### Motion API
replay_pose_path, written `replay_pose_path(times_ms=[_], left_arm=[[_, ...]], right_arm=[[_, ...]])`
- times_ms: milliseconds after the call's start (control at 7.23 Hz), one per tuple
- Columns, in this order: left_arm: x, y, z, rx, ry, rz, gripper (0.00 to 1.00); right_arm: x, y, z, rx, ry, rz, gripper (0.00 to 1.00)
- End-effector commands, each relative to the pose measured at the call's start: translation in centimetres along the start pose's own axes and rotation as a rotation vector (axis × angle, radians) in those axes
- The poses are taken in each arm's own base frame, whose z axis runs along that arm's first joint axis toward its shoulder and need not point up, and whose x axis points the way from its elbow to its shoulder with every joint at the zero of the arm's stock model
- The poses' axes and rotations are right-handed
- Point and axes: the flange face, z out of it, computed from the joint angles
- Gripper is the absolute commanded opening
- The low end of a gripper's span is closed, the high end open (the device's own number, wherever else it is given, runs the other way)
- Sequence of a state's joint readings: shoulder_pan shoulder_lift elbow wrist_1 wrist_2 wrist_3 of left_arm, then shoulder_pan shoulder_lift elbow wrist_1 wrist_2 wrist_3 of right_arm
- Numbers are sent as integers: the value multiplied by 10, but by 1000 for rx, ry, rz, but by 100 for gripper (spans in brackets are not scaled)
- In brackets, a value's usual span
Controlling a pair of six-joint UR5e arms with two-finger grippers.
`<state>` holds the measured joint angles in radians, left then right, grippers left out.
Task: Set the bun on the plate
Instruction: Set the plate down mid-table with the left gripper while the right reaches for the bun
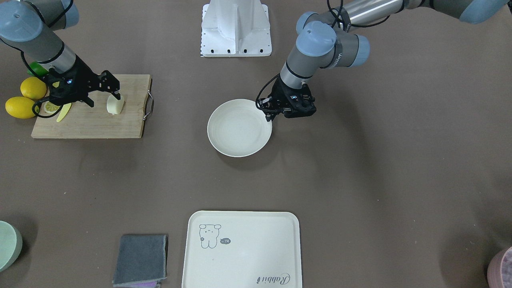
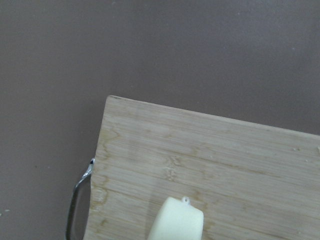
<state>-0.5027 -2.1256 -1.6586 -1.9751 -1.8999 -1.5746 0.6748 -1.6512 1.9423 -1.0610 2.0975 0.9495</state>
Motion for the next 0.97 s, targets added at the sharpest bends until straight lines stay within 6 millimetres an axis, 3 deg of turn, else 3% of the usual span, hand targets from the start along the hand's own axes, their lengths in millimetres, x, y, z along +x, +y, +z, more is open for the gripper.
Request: replay_pose_path(times_ms=[0, 277, 415, 553, 691, 830], left_arm=[[5, 12, 8, 5, -3, -6, 0], [3, 12, 9, 5, -6, -7, 0], [1, 10, 12, 5, -13, -8, 0], [0, 10, 14, 5, -16, -9, 56], [-1, 11, 17, 2, -22, -9, 84], [-1, 11, 17, 2, -21, -9, 96]], right_arm=[[-9, 9, 20, -26, 12, 26, 90], [-7, 9, 22, -28, 16, 55, 85], [-7, 10, 23, -31, 15, 54, 66], [-7, 10, 23, -31, 15, 52, 45], [-7, 10, 23, -31, 15, 52, 42], [-10, 9, 22, -27, 12, 52, 38]])
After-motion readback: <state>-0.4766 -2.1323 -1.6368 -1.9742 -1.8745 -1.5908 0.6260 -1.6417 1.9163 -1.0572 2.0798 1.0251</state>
